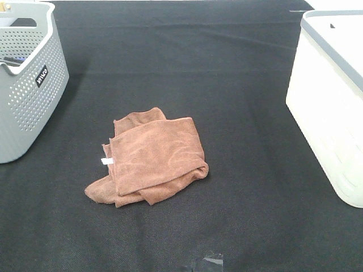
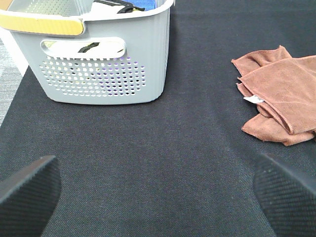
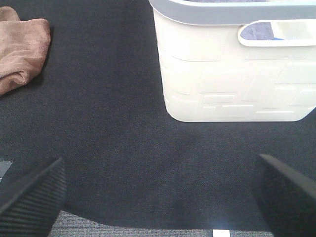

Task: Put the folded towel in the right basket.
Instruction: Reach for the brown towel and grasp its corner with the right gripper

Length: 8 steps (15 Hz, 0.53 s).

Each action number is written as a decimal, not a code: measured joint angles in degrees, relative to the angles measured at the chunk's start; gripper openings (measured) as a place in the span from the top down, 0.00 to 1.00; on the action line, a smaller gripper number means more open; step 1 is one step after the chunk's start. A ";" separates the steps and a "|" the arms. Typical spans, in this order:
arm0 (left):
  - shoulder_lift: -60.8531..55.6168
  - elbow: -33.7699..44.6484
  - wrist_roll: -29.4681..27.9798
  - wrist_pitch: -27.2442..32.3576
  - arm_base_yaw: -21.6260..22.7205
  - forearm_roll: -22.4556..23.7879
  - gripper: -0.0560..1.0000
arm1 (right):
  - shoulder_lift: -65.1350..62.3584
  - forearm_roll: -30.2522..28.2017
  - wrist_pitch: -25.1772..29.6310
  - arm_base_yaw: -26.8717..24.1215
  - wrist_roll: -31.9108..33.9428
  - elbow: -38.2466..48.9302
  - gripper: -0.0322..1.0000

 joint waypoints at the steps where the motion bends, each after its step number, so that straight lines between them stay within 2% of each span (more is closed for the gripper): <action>1: 0.00 0.00 0.00 0.00 0.00 -0.06 0.01 | 0.00 0.00 0.00 0.00 0.00 0.00 0.02; 6: 0.00 0.00 0.00 0.00 0.00 -0.06 0.01 | 0.23 0.00 0.00 0.00 0.00 0.00 0.02; 8: 0.00 0.00 0.00 0.00 0.00 -0.23 0.01 | 6.88 0.00 0.63 0.00 0.00 -2.86 0.02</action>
